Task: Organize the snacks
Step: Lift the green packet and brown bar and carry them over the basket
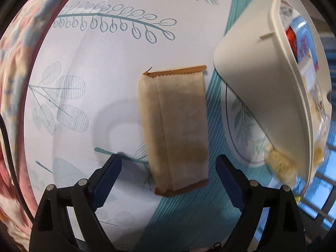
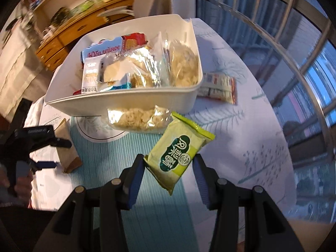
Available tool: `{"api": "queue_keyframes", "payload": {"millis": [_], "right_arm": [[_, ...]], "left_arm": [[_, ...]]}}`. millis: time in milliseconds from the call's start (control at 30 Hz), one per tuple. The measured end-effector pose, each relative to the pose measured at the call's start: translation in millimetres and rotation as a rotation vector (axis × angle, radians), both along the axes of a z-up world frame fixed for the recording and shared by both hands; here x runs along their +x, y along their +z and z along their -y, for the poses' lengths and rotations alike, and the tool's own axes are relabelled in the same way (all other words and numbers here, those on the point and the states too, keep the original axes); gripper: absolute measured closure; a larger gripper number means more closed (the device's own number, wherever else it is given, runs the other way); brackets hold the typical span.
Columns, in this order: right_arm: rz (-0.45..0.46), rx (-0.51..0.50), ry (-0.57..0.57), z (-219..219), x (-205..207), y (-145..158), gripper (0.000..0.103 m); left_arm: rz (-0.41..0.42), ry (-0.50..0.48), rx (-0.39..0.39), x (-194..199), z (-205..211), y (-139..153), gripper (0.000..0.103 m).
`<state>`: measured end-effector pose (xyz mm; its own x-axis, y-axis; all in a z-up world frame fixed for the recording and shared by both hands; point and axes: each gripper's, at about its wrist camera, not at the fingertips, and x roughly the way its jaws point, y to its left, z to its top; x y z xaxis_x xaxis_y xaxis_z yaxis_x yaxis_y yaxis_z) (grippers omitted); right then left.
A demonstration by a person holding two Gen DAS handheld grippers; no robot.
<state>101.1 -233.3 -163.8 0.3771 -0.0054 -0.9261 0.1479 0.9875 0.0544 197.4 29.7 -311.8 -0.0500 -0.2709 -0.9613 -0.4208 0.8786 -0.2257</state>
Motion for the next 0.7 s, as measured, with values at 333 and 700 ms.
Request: {"api": "queue_keyframes", "payload": {"millis": [333, 700], "right_arm": [[0.037, -0.012, 0.130, 28, 20, 15, 0.056], [0.106, 0.023, 0.228, 37, 46, 42, 0.056]], "left_arm": [[-0.028, 0.039, 0.198, 0, 24, -2, 0.023], [-0.043, 0.094, 0.196, -13, 15, 7, 0.050]]}}
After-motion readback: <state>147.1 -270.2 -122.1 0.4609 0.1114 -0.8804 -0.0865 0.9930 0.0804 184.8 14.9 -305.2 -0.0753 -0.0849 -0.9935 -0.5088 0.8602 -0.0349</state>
